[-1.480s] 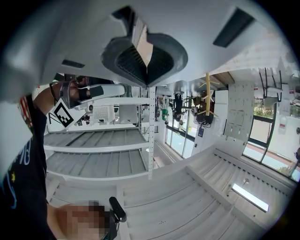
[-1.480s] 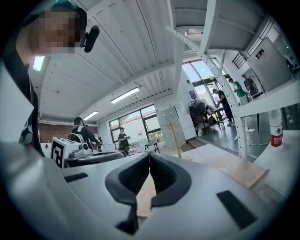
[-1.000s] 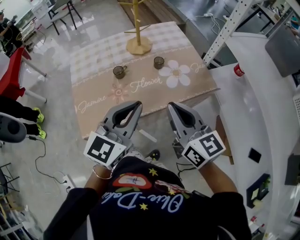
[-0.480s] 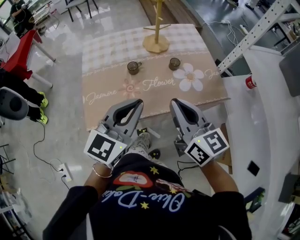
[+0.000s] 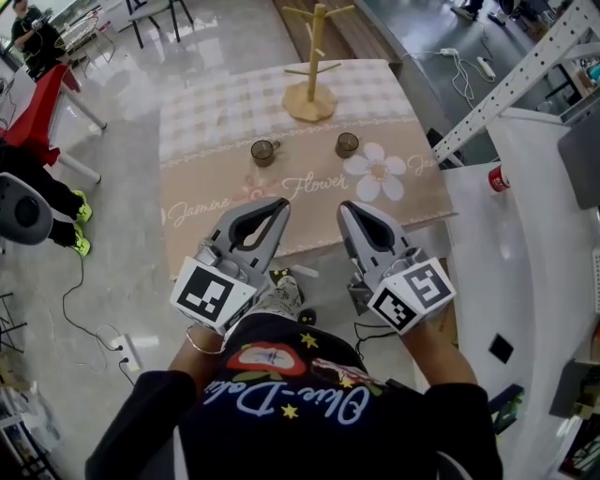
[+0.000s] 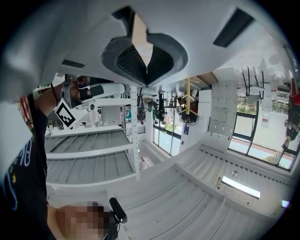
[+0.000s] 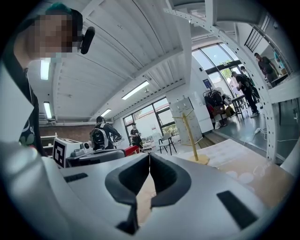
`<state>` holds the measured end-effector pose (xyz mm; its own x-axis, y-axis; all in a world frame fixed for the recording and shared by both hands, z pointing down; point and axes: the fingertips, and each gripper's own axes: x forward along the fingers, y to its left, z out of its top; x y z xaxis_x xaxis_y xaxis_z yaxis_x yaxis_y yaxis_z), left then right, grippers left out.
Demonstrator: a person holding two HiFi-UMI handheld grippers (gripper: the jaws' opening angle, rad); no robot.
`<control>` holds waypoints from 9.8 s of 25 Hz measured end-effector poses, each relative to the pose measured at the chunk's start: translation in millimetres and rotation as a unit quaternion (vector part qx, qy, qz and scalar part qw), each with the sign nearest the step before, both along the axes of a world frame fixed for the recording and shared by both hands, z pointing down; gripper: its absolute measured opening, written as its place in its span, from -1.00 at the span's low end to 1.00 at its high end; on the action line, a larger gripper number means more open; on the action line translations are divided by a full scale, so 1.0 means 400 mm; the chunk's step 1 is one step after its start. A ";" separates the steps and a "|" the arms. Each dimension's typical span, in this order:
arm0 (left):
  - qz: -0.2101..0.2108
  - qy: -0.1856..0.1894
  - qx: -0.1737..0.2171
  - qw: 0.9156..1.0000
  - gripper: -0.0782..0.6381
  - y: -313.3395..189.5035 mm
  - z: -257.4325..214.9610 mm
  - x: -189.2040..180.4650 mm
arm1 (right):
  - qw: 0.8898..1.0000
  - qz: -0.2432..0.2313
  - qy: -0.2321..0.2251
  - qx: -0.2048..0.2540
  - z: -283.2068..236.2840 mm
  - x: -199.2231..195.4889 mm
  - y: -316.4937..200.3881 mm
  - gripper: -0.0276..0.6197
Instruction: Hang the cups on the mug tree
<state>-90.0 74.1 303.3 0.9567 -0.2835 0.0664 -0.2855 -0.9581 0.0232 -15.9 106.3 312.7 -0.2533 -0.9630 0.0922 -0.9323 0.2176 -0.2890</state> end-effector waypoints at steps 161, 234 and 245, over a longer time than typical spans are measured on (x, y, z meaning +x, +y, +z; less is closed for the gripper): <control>-0.179 -0.087 -0.143 0.970 -0.75 -0.460 0.422 -0.016 | 0.847 -0.381 0.279 -0.244 0.573 -0.020 -0.598 -0.54; -0.143 -0.116 -0.180 0.966 -0.76 -0.474 0.525 -0.031 | 0.872 -0.382 0.194 -0.236 0.525 -0.090 -0.552 -0.78; -0.129 -0.124 -0.171 0.969 -0.76 -0.463 0.523 -0.034 | 0.889 -0.363 0.166 -0.224 0.471 -0.105 -0.533 -0.78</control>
<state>-103.4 -110.9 512.5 0.7989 -0.4324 0.4182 -0.5526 -0.8022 0.2262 -57.9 -106.7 501.1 -0.6807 -0.4042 0.6110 -0.6428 0.7297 -0.2334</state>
